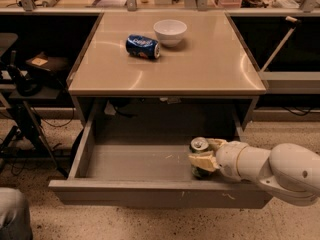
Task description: Place green can into top drawer
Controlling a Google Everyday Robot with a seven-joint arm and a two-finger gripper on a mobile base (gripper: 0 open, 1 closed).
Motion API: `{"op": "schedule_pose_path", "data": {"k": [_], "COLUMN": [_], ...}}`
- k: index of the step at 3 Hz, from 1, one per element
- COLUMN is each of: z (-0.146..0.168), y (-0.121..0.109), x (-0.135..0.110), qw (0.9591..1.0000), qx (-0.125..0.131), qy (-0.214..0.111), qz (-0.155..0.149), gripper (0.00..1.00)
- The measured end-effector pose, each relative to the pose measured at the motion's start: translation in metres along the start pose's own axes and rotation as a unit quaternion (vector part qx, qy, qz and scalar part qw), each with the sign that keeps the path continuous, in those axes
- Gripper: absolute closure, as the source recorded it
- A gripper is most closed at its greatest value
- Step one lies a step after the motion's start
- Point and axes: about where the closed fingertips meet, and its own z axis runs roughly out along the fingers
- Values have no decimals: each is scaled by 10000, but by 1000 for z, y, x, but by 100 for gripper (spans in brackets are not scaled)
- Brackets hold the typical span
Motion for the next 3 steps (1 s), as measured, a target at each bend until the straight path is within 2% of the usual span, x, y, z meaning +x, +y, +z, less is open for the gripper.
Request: {"op": "schedule_pose_path", "data": {"k": [1, 2, 3], "z": [0, 0, 0], "y": [0, 0, 0], "x": [0, 0, 0], "qw": [10000, 10000, 10000], "qx": [0, 0, -1], "qy": [0, 0, 0], "qz": [0, 0, 0], "gripper": [12, 0, 0]}}
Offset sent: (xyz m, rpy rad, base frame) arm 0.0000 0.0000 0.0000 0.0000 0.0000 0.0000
